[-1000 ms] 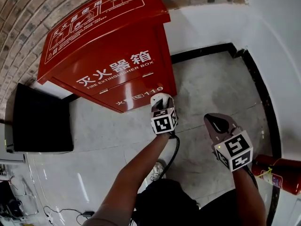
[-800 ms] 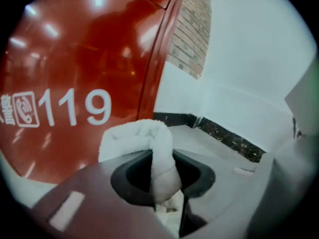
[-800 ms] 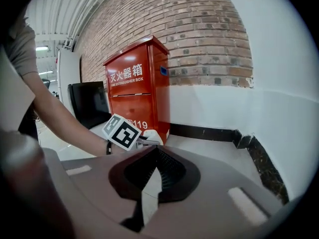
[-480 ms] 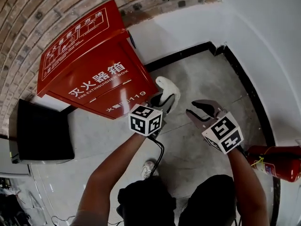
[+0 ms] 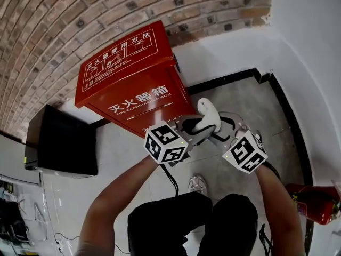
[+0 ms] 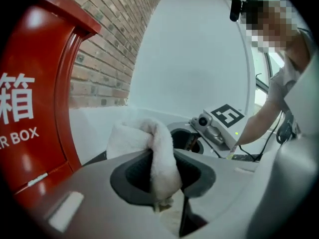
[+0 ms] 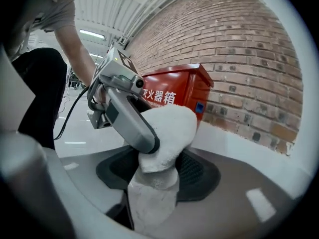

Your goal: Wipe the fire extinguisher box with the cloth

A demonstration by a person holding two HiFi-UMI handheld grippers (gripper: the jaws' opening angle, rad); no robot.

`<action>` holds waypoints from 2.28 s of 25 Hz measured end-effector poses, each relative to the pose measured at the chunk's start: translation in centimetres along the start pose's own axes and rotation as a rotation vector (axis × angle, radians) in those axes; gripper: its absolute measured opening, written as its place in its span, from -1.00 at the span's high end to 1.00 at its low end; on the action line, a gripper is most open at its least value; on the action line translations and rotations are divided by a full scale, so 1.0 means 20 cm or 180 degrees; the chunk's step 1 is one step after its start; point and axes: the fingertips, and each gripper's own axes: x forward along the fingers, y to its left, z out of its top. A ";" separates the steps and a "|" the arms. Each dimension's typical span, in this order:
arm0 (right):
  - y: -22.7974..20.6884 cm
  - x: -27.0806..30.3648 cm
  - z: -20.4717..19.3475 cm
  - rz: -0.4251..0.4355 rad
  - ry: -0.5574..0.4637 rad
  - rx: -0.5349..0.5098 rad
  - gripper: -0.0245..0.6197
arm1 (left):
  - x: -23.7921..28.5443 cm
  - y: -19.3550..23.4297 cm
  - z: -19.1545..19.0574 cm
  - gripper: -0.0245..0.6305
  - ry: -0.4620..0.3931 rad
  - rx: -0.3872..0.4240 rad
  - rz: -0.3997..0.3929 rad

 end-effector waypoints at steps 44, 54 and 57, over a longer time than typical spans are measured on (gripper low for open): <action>-0.80 0.48 0.76 0.1216 -0.0826 -0.0874 0.46 | 0.02 0.50 -0.13 0.93 0.0898 -0.0502 0.1367; -1.20 0.92 0.73 0.0635 -0.0396 -0.0640 0.46 | -0.04 0.48 -0.21 0.93 0.1010 -0.0524 0.1467; -1.23 0.86 0.72 0.0554 -0.0444 -0.0628 0.46 | -0.06 0.48 -0.22 0.93 0.1011 -0.0487 0.1513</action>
